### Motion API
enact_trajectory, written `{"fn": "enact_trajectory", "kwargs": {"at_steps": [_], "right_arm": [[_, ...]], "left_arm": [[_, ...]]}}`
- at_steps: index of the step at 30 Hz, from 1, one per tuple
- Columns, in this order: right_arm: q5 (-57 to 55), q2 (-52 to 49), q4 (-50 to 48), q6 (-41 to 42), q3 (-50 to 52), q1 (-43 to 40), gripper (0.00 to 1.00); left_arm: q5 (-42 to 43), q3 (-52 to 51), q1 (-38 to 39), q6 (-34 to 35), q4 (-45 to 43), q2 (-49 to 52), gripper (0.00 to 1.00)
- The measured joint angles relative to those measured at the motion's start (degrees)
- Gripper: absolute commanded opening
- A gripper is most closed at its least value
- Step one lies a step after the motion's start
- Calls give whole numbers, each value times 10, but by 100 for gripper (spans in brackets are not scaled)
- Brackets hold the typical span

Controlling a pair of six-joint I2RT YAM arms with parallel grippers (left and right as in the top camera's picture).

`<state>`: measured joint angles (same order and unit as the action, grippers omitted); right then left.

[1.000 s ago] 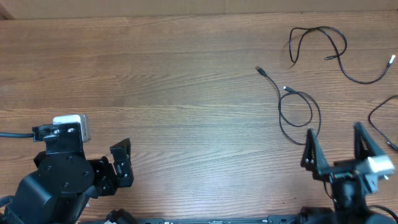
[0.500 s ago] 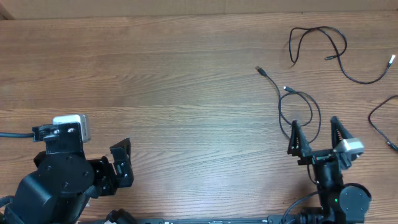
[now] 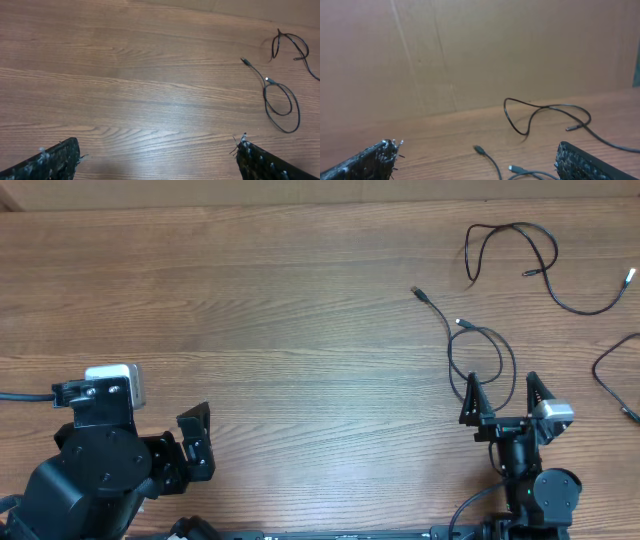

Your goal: Untangle cables

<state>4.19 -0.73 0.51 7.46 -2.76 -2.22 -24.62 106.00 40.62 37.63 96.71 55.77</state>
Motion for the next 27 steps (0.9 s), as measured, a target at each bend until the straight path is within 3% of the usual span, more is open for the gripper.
{"fn": "enact_trajectory", "kwargs": {"at_steps": [5, 27], "right_arm": [[-6, 0, 46, 14, 17, 0, 100], [-15, -1, 45, 44, 17, 0, 100]], "left_arm": [[0, 0, 0, 0, 0, 0, 99], [0, 0, 0, 0, 0, 0, 100]]}}
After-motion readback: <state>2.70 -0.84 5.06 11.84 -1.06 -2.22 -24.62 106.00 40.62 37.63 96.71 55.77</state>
